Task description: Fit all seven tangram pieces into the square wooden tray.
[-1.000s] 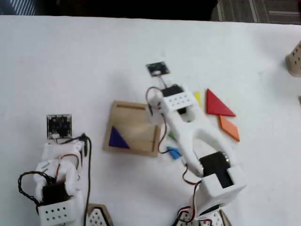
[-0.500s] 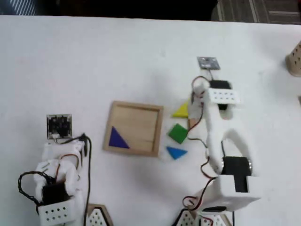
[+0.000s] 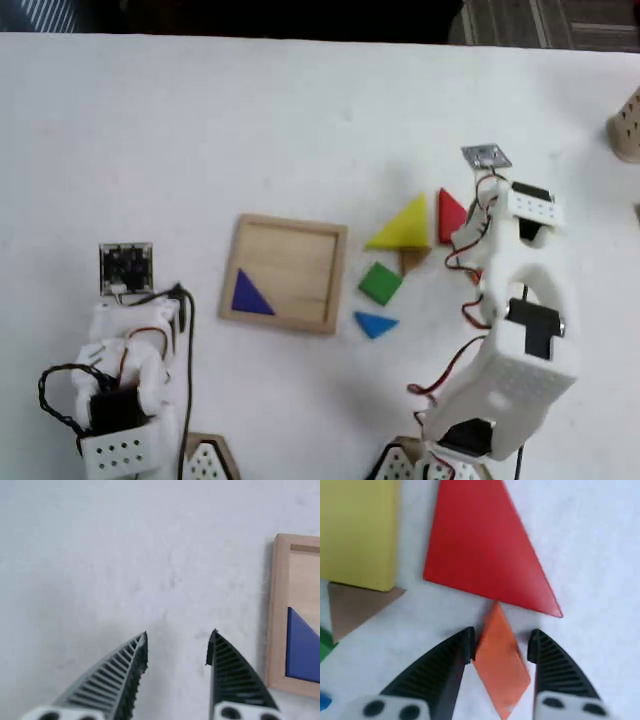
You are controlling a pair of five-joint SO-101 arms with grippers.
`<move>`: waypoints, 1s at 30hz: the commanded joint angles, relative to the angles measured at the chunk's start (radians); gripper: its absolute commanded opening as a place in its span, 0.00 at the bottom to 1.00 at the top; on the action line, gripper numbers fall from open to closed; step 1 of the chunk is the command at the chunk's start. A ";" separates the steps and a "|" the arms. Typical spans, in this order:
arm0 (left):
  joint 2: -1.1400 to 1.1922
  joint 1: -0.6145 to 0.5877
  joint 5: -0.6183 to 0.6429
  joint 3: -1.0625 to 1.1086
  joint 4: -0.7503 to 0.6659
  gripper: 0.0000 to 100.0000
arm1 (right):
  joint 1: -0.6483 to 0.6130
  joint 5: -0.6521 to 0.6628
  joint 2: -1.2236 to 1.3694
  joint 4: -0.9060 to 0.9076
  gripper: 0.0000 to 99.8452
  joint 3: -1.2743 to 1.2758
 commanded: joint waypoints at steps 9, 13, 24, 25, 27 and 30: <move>-0.010 -0.010 0.006 -0.003 -0.032 0.21 | 0.113 0.146 0.033 0.070 0.18 -0.097; -0.010 -0.010 0.006 -0.003 -0.032 0.21 | 0.119 0.209 -0.030 0.151 0.18 -0.095; -0.010 -0.010 0.006 -0.003 -0.032 0.21 | 0.117 0.313 -0.260 0.306 0.21 -0.061; -0.010 -0.010 0.006 -0.003 -0.032 0.21 | 0.114 0.330 -0.269 0.309 0.23 -0.043; -0.010 -0.010 0.006 -0.003 -0.032 0.21 | 0.114 0.373 -0.283 0.302 0.24 -0.012; -0.010 -0.010 0.006 -0.003 -0.032 0.21 | 0.117 0.539 -0.288 0.260 0.24 0.035</move>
